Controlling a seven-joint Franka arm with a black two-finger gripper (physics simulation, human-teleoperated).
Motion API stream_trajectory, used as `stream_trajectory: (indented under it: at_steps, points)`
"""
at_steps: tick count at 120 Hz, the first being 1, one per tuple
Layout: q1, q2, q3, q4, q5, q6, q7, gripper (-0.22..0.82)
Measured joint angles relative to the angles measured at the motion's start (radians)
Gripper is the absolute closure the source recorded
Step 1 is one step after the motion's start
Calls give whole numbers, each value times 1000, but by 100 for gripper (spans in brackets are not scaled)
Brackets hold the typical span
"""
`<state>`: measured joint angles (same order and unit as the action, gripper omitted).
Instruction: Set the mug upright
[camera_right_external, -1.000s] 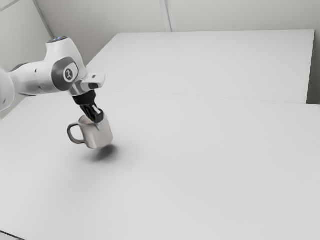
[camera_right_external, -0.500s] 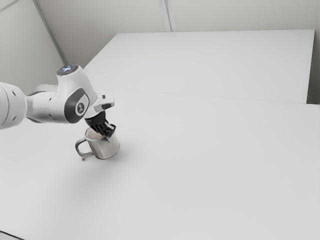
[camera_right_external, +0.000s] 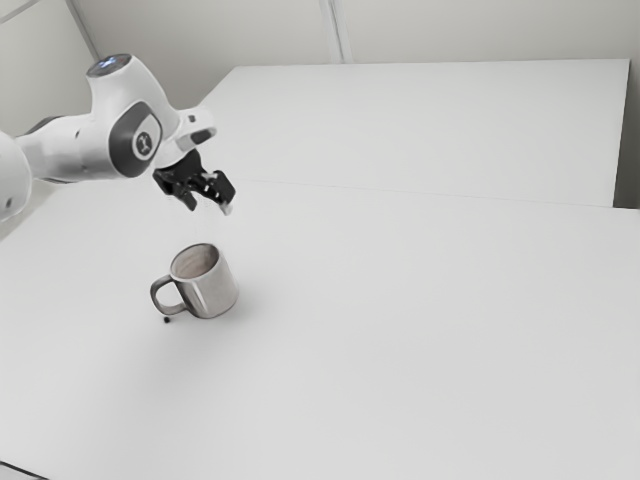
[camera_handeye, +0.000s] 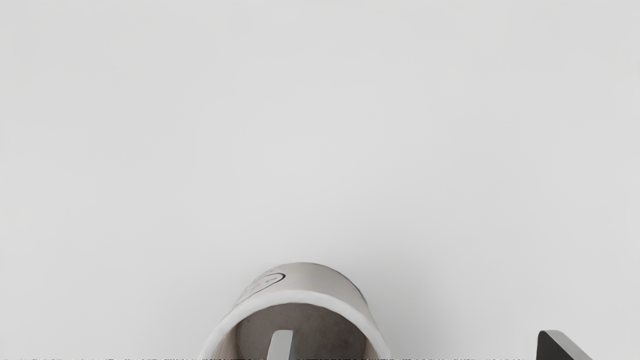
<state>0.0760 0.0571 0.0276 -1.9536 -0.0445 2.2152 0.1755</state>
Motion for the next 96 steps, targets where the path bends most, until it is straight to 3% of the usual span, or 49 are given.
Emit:
stream_trajectory:
  at_steps: [33,46,67,96]
  points:
    - [3,116,5,410,-4,-345,-24,2]
    - [-1,147,9,509,-3,-455,-26,1]
    - [-3,156,10,554,4,-558,-28,1]
    - [2,154,11,555,0,-609,-28,0]
